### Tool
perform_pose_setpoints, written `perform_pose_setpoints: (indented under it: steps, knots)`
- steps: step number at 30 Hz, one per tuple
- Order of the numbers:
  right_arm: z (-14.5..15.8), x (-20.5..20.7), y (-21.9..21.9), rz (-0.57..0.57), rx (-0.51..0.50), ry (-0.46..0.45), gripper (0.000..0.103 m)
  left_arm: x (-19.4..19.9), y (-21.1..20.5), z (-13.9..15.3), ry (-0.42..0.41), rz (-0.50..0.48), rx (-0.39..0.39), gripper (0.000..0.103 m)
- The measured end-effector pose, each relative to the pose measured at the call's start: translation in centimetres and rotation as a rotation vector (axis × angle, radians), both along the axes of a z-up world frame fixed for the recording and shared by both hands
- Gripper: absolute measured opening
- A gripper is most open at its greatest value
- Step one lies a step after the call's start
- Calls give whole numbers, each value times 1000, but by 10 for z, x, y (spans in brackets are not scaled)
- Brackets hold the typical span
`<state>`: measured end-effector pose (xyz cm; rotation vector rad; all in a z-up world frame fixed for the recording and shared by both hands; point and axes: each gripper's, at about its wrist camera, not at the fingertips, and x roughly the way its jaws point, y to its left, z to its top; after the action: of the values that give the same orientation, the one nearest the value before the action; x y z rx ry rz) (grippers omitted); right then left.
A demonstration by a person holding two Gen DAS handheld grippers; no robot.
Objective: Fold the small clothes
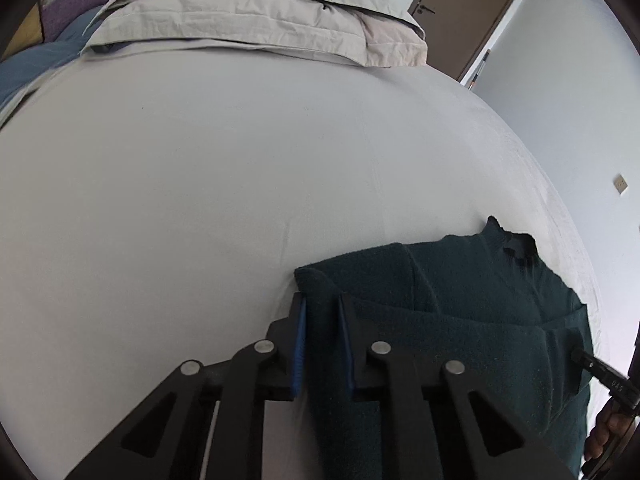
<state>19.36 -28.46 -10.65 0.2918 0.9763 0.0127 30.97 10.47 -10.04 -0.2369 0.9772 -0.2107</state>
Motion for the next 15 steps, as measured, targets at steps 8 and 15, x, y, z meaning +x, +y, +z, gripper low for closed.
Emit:
perform_pose_setpoints:
  steps: [8, 15]
  knots:
    - [-10, -4, -10, -63, -31, 17, 6, 1, -5, 0, -48, -38, 81, 8]
    - [-18, -4, -14, -66, -3, 2, 7, 3, 1, -3, -55, -42, 74, 10]
